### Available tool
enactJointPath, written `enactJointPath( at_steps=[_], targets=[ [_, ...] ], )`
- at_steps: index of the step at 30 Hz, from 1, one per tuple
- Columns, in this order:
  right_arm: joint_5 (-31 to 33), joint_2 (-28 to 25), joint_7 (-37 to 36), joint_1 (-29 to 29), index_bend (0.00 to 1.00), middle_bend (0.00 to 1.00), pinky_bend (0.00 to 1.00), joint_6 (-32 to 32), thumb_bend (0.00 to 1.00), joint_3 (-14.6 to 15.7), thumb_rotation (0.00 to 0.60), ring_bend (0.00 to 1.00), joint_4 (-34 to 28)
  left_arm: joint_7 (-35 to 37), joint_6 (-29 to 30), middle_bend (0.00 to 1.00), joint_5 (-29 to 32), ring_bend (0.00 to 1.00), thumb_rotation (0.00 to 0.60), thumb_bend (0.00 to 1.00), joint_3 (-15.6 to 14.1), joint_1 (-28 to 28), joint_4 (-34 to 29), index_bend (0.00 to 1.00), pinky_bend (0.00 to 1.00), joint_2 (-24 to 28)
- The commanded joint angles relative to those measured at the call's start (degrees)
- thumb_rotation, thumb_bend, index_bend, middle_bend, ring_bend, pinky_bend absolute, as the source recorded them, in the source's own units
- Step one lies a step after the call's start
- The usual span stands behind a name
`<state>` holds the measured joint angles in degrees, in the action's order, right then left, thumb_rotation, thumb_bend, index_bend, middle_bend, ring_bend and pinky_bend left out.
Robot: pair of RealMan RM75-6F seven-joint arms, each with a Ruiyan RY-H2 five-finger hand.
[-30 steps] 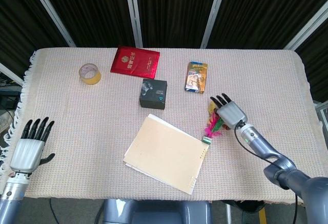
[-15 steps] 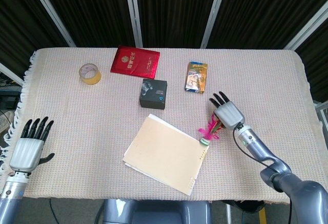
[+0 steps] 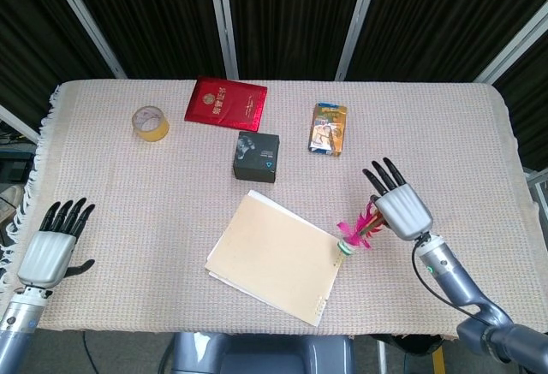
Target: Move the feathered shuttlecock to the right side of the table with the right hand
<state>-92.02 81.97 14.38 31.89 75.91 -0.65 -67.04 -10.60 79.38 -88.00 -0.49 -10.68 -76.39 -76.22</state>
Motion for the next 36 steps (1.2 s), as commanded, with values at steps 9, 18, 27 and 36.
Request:
enactJointPath(
  at_steps=[9, 18, 27, 36],
  targets=[
    [1.3, -2.6, 6.2, -1.2, 0.71, 0.14, 0.00, 1.1, 0.30, -3.3, 0.600, 0.00, 0.0, -1.4, -0.3, 0.00, 0.5, 0.00, 0.566, 0.09, 0.1, 0.0, 0.1, 0.00, 0.00, -0.6],
    [1.0, 7.3, -1.2, 0.8, 0.71, 0.13, 0.00, 6.1, 0.29, -6.8, 0.600, 0.00, 21.8, -2.4, -1.8, 0.00, 1.8, 0.00, 0.565, 0.09, 0.6, -0.5, 0.9, 0.00, 0.00, -1.6],
    [1.8, 19.0, -6.8, -0.8, 0.69, 0.11, 0.00, 13.9, 0.29, -7.9, 0.600, 0.00, 43.7, -2.4, -3.4, 0.00, 2.4, 0.00, 0.563, 0.09, 0.6, -1.1, 1.2, 0.00, 0.00, -1.9],
    [1.1, 25.4, -8.9, -4.2, 0.64, 0.09, 0.00, 18.9, 0.28, -5.9, 0.600, 0.00, 52.4, -1.4, -1.8, 0.00, 1.0, 0.00, 0.561, 0.08, 0.1, -0.8, 0.4, 0.00, 0.00, -1.2]
  ],
)
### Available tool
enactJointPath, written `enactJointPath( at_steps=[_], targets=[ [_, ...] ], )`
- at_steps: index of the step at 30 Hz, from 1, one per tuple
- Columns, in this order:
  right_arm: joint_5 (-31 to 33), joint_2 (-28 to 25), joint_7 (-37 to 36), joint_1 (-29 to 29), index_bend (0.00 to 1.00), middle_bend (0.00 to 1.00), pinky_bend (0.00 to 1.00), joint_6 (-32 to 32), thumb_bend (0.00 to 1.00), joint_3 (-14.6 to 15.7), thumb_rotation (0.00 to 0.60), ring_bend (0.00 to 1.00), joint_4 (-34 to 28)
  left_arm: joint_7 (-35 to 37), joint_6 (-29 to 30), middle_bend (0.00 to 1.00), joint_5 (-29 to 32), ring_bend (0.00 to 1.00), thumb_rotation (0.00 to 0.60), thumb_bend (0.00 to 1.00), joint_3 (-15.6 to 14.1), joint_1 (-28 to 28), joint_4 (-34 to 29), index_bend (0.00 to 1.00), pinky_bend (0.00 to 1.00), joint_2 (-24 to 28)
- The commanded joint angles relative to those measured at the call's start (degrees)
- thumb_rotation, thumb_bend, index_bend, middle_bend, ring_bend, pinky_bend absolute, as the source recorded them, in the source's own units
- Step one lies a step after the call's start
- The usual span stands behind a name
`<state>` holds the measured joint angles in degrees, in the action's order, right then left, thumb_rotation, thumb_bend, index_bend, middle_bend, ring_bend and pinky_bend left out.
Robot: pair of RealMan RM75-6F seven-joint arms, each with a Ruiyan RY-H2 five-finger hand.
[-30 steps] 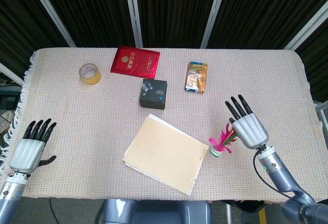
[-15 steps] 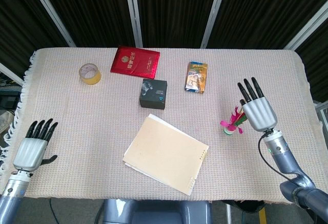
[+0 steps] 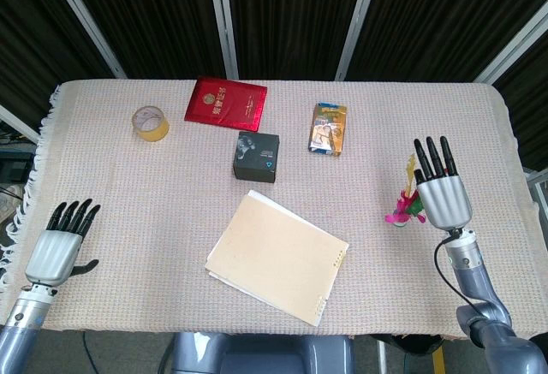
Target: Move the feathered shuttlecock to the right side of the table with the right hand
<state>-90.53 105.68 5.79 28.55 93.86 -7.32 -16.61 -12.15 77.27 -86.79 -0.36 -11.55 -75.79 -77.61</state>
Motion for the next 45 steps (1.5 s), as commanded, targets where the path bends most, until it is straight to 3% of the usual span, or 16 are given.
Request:
enactJointPath(
  at_steps=[1, 10, 19, 25, 30, 33, 38, 39, 41, 45],
  targets=[
    [-0.4, 2.1, 0.0, -1.0, 0.62, 0.08, 0.00, 1.0, 0.28, 1.0, 0.600, 0.00, 2.5, 0.2, 0.3, 0.00, -0.2, 0.00, 0.563, 0.09, -0.1, 0.1, -0.3, 0.00, 0.00, 0.3],
    [-1.1, 5.3, 3.0, -3.4, 0.51, 0.04, 0.00, 3.0, 0.26, 2.9, 0.600, 0.00, 4.8, 1.4, 0.7, 0.00, -0.8, 0.00, 0.568, 0.09, -0.3, 0.1, -0.5, 0.00, 0.00, 0.8],
    [-0.4, 4.8, 5.8, -4.6, 0.23, 0.00, 0.00, 5.1, 0.23, 2.7, 0.600, 0.00, 4.4, 2.3, 1.5, 0.00, -1.5, 0.00, 0.571, 0.09, -0.4, 0.3, -0.9, 0.00, 0.00, 1.2],
    [-0.1, 1.2, 7.4, -4.3, 0.09, 0.00, 0.00, 7.5, 0.20, 2.3, 0.600, 0.00, 0.6, 2.6, 3.0, 0.00, -2.3, 0.00, 0.572, 0.09, -0.6, 0.7, -1.4, 0.00, 0.00, 1.6],
    [-0.8, -4.4, 9.8, -5.1, 0.04, 0.00, 0.00, 10.7, 0.16, 2.7, 0.600, 0.00, -7.3, 2.9, 3.2, 0.00, -2.7, 0.00, 0.571, 0.09, -0.8, 0.8, -2.0, 0.00, 0.00, 2.0],
    [-1.2, -10.1, 12.3, -6.5, 0.03, 0.00, 0.00, 11.1, 0.14, 3.2, 0.600, 0.00, -17.4, 3.3, 3.1, 0.00, -3.0, 0.00, 0.571, 0.09, -1.0, 0.8, -2.1, 0.00, 0.00, 2.2],
    [1.5, -27.5, 15.1, -9.4, 0.00, 0.00, 0.00, 3.0, 0.14, 5.5, 0.600, 0.00, -49.9, 4.1, 3.6, 0.00, -3.4, 0.00, 0.568, 0.09, -1.1, 0.9, -2.7, 0.00, 0.00, 2.7],
    [3.8, -32.9, 16.4, -10.1, 0.00, 0.00, 0.00, -0.8, 0.14, 6.3, 0.600, 0.00, -59.0, 4.2, 3.6, 0.00, -3.6, 0.00, 0.571, 0.09, -1.2, 0.9, -2.8, 0.00, 0.00, 2.9],
    [8.3, -40.3, 18.3, -10.6, 0.00, 0.00, 0.00, -6.5, 0.14, 7.2, 0.600, 0.00, -70.2, 4.5, 3.5, 0.00, -3.9, 0.00, 0.571, 0.09, -1.4, 0.9, -3.0, 0.00, 0.00, 3.1],
    [20.2, -51.8, 19.6, -11.0, 0.00, 0.00, 0.00, -15.6, 0.14, 7.2, 0.600, 0.00, -85.8, 4.8, 3.8, 0.00, -4.6, 0.00, 0.573, 0.09, -1.9, 1.0, -3.3, 0.00, 0.00, 3.4]
  ],
)
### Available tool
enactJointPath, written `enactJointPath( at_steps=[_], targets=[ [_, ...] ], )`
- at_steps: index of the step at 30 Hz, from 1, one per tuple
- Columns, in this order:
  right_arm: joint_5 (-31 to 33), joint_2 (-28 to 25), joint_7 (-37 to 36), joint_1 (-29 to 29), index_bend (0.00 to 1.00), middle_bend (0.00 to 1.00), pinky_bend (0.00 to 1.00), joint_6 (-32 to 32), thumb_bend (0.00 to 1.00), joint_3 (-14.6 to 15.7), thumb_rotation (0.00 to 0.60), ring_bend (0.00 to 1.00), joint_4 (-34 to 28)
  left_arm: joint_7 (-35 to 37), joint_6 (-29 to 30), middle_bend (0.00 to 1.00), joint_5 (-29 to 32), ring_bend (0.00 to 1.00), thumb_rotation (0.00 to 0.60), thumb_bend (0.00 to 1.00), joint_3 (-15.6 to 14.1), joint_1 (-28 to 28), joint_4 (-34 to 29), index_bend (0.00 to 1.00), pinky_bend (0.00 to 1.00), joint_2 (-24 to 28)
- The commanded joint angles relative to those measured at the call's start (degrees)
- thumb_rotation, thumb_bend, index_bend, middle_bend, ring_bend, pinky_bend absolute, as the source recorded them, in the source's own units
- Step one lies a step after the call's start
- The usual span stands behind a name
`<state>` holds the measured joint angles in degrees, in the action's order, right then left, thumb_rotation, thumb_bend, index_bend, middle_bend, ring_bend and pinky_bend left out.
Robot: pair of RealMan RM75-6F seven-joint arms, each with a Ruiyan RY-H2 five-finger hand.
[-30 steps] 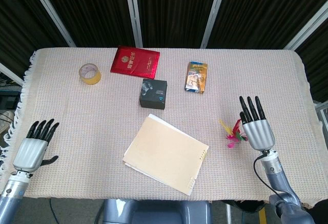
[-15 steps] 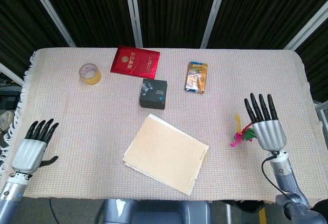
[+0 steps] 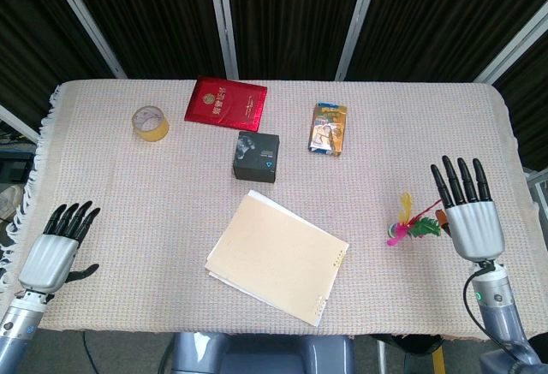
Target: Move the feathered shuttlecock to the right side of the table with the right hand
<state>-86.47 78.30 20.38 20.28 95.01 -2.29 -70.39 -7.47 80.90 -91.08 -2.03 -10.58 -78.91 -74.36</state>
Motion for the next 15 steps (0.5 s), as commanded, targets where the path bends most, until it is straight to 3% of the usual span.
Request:
enactJointPath(
  at_steps=[1, 4, 9, 15],
  targets=[
    [19.3, -26.6, 4.3, -2.7, 0.00, 0.00, 0.00, -18.4, 0.14, 1.7, 0.600, 0.00, -34.6, 0.3, 0.4, 0.00, -0.7, 0.00, 0.574, 0.09, -0.4, 0.1, -0.3, 0.00, 0.00, 0.3],
    [21.7, -27.3, -0.1, -3.6, 0.00, 0.00, 0.00, -20.1, 0.14, 1.3, 0.600, 0.00, -35.1, 0.2, 0.8, 0.00, -1.2, 0.00, 0.574, 0.09, -0.6, 0.2, -0.6, 0.00, 0.00, 0.4],
    [15.8, -21.9, -8.8, -7.2, 0.00, 0.00, 0.00, -18.0, 0.14, 3.0, 0.600, 0.00, -28.5, -0.1, 1.6, 0.00, -2.1, 0.00, 0.572, 0.09, -0.9, 0.5, -0.7, 0.00, 0.00, 0.3],
    [11.4, -17.6, -7.6, -9.7, 0.00, 0.00, 0.00, -13.5, 0.14, 3.6, 0.600, 0.00, -24.9, -0.4, 2.8, 0.00, -2.6, 0.00, 0.572, 0.09, -0.7, 0.9, -0.2, 0.00, 0.00, 0.0]
  ],
)
